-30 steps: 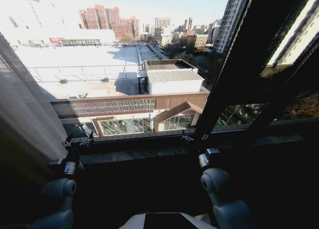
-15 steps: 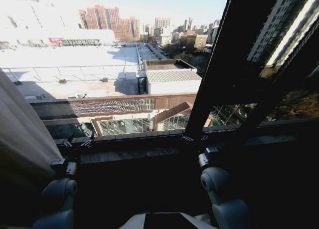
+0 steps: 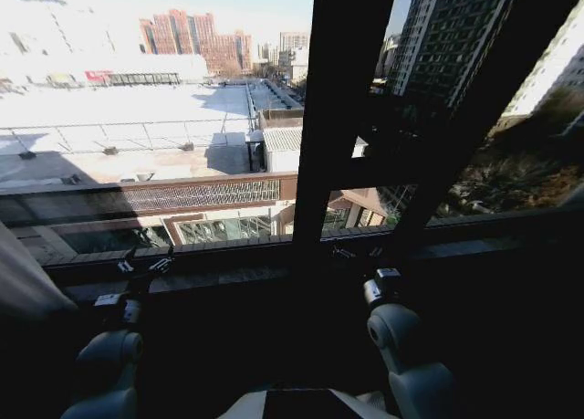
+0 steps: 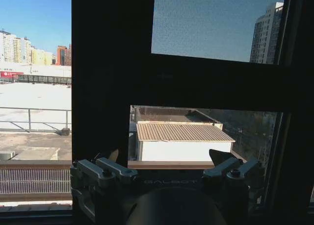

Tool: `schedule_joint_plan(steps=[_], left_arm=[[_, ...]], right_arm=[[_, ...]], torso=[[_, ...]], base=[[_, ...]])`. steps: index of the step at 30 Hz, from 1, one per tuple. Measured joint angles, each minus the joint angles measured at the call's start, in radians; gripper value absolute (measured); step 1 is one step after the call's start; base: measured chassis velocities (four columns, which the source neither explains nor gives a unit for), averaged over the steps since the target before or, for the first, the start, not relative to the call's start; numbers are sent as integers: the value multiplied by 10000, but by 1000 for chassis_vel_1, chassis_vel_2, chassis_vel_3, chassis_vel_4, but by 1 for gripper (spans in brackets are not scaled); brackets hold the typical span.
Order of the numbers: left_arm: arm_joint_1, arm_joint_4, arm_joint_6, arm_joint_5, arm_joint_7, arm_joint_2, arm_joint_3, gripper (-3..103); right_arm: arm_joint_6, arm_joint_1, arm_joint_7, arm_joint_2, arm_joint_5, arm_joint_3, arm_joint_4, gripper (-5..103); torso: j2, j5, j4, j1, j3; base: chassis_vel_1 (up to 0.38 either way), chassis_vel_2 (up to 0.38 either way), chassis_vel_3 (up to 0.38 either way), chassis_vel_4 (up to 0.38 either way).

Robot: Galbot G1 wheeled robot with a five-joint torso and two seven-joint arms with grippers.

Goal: Open the curtains by pulling them apart, changing their state from closed to fully open.

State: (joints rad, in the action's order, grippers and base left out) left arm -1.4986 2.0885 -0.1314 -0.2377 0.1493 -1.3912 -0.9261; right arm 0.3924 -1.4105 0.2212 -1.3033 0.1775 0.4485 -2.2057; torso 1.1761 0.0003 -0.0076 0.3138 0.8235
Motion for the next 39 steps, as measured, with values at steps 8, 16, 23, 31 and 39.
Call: schedule_joint_plan(steps=[8,16,23,31,39], left_arm=[[-80,2,95,-7,71,19,-31,100],[-222,-117,419,-14,76,-46,-74,100],[-219,-199,495,18,77,-50,-100,100],[-145,-212,469,42,76,-47,-35,100],[-128,-261,454,54,76,-56,-14,100]], right_arm=[[-10,-14,16,-61,-100,-86,-45,100],[-5,-15,50,-114,-228,-246,-73,100],[180,13,230,-106,-218,-268,-134,100],[196,13,310,-124,-217,-268,-90,100],[203,-33,405,-113,-226,-209,-45,100]], torso=[[0,-2,-2,0,0],[-1,-2,1,5,1],[-1,-2,-1,4,1],[0,-1,-1,3,0],[-1,6,-3,3,1]], base=[[-325,-384,313,381],[-326,-371,323,375],[-321,-390,315,406],[-289,-422,264,426],[-206,-446,217,442]])
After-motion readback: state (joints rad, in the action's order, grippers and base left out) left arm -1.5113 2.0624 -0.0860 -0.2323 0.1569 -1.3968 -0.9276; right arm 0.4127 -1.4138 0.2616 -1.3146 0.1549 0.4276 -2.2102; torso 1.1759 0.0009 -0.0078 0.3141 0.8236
